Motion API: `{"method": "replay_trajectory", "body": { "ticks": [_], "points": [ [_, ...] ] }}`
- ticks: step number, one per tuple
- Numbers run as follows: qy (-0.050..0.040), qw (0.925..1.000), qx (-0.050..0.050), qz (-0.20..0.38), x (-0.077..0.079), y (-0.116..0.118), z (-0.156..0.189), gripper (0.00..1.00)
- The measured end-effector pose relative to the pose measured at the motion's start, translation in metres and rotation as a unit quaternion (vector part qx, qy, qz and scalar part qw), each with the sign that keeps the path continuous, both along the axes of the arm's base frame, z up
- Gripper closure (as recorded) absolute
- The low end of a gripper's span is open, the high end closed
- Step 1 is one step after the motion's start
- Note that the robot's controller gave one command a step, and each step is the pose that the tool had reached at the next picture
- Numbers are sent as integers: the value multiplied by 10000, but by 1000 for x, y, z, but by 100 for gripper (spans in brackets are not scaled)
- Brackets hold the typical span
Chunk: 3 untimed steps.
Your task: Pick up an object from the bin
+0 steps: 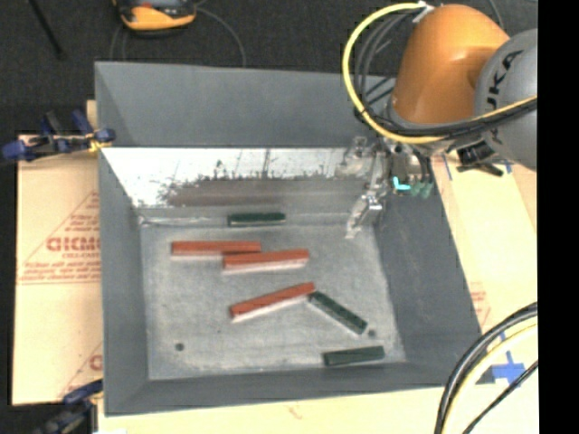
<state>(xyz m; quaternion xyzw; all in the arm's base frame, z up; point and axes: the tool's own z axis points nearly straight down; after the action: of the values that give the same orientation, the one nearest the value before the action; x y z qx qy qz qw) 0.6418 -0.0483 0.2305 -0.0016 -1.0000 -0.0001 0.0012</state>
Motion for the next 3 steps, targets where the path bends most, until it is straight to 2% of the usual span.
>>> {"method": "replay_trajectory", "body": {
  "ticks": [1, 2, 3],
  "points": [
    [-40, 10000, -7, 4, 2, 0, 5, 0],
    [-55, 9990, -12, 451, 2, 33, -65, 0],
    [-2, 9999, 6, 141, -40, 74, -71, 0]
  ]
}}
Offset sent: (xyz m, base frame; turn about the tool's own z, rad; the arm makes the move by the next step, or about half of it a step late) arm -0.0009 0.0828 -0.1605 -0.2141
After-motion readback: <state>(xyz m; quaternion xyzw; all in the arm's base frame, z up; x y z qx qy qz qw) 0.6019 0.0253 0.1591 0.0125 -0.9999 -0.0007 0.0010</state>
